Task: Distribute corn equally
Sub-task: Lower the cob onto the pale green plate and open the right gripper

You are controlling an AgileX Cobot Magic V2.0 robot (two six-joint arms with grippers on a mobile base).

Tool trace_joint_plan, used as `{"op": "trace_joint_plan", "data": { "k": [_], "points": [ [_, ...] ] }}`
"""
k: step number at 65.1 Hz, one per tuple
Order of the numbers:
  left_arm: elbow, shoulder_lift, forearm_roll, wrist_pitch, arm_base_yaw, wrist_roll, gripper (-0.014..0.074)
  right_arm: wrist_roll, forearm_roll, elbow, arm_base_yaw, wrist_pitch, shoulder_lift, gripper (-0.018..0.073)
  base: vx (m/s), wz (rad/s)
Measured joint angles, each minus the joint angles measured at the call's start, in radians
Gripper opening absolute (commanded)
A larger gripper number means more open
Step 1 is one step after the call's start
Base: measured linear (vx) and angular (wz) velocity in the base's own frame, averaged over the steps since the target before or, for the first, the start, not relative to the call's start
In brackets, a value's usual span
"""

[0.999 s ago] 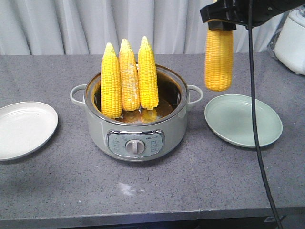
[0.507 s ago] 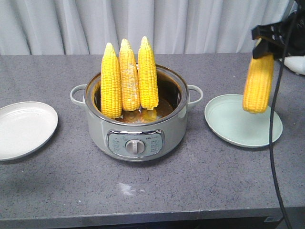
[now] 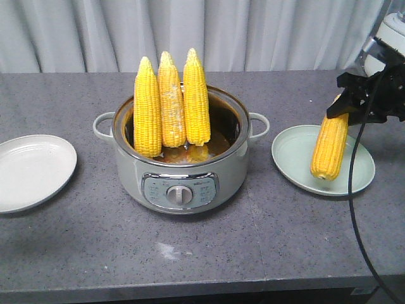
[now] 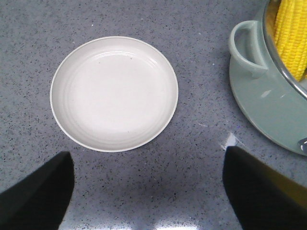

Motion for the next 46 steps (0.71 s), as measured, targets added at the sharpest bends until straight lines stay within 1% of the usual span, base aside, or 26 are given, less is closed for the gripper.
{"op": "trace_joint_plan", "data": {
  "k": [6,14,25,39,46],
  "points": [
    [0.000,0.000,0.000,0.000,0.000,0.000,0.0593,0.003,0.001,0.000,0.000,-0.002,0.020,0.0153,0.00,0.00],
    [0.000,0.000,0.000,0.000,0.000,0.000,0.0593,0.003,0.002,0.000,0.000,-0.004,0.028,0.0204,0.00,0.00],
    [0.000,0.000,0.000,0.000,0.000,0.000,0.0593,0.004,0.002,0.000,0.000,-0.004,0.028,0.0321,0.00,0.00],
    [0.000,0.000,0.000,0.000,0.000,0.000,0.0593,0.004,0.003,0.000,0.000,-0.004,0.028,0.0502,0.00,0.00],
    [0.000,0.000,0.000,0.000,0.000,0.000,0.0593,0.004,0.003,0.000,0.000,-0.004,0.028,0.0557,0.00,0.00]
  ]
}}
